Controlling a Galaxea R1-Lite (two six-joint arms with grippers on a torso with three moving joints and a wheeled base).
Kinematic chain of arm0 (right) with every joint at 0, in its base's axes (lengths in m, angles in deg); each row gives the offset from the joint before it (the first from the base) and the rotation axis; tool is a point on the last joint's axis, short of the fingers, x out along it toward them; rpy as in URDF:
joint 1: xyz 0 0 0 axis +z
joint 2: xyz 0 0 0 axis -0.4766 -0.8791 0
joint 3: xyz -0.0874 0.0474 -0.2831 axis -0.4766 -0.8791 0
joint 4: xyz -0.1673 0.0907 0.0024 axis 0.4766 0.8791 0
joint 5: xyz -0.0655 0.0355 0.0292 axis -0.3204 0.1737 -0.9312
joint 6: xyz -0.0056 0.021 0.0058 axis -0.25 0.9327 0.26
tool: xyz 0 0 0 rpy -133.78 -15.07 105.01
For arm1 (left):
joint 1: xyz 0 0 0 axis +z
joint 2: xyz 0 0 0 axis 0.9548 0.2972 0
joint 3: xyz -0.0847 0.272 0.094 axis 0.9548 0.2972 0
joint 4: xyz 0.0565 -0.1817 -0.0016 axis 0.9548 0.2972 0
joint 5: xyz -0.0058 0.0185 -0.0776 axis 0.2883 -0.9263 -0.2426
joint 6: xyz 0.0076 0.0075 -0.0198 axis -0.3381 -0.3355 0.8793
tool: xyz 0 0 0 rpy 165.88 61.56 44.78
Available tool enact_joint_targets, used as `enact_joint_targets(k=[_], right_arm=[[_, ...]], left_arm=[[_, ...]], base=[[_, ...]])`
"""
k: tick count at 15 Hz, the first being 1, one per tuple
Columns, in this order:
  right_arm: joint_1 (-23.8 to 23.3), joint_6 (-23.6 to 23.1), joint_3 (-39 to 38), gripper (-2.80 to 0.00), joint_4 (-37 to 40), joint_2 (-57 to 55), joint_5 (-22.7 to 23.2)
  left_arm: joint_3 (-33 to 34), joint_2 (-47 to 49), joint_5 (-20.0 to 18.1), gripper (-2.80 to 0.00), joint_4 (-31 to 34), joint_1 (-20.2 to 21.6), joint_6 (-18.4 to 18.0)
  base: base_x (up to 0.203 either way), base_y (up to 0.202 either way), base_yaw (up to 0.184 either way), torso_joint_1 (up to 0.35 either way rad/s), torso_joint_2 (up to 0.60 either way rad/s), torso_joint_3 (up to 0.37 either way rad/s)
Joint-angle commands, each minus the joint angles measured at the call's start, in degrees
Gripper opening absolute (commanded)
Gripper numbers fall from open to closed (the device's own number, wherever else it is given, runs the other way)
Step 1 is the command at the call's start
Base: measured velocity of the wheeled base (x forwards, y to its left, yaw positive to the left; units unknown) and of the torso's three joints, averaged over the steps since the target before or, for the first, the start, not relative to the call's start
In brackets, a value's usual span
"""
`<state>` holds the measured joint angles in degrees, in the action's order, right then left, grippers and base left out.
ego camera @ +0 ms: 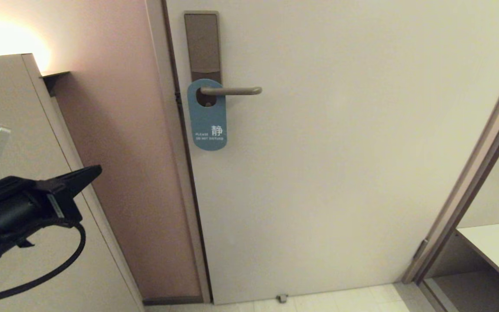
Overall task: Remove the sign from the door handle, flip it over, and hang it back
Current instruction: Take down the sign
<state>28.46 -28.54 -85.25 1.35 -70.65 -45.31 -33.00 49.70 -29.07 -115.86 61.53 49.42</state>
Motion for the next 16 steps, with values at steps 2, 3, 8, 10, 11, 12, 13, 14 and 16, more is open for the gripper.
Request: enact_joint_targets(k=[2,3,8,10,11,12,13,14,16], right_arm=[[0.0,0.0,0.0,-2.8,0.0,0.0,0.0],[0.0,0.0,0.0,-2.8,0.0,0.0,0.0],[0.0,0.0,0.0,-2.8,0.0,0.0,0.0],[0.0,0.0,0.0,-2.8,0.0,0.0,0.0],[0.0,0.0,0.0,-2.8,0.0,0.0,0.0],[0.0,0.1,0.0,-2.8,0.0,0.0,0.0],[0.0,0.0,0.0,-2.8,0.0,0.0,0.0],[0.0,0.0,0.0,-2.8,0.0,0.0,0.0],[0.0,0.0,0.0,-2.8,0.0,0.0,0.0]], left_arm=[[-5.2,8.1,-0.4,-2.8,-1.0,0.0,0.0],[-6.8,9.6,-1.5,-2.8,-1.1,-0.1,0.0],[-11.7,15.7,-4.8,-2.8,-1.2,-0.2,-0.3],[-12.0,16.9,-6.5,-2.8,-1.2,0.1,0.0],[-12.0,17.5,-6.8,-2.8,-1.2,0.1,0.0],[-12.0,18.3,-6.8,-2.8,-1.2,0.1,0.1],[-12.0,19.0,-6.9,-2.8,-1.8,0.1,0.2],[-12.0,19.8,-6.9,-2.8,-2.7,0.3,0.5],[-12.0,21.0,-8.9,-2.8,-4.9,1.5,0.9]], base=[[0.0,0.0,0.0,0.0,0.0,0.0],[0.0,0.0,0.0,0.0,0.0,0.0],[0.0,0.0,0.0,0.0,0.0,0.0],[0.0,0.0,0.0,0.0,0.0,0.0],[0.0,0.0,0.0,0.0,0.0,0.0],[0.0,0.0,0.0,0.0,0.0,0.0],[0.0,0.0,0.0,0.0,0.0,0.0],[0.0,0.0,0.0,0.0,0.0,0.0],[0.0,0.0,0.0,0.0,0.0,0.0]])
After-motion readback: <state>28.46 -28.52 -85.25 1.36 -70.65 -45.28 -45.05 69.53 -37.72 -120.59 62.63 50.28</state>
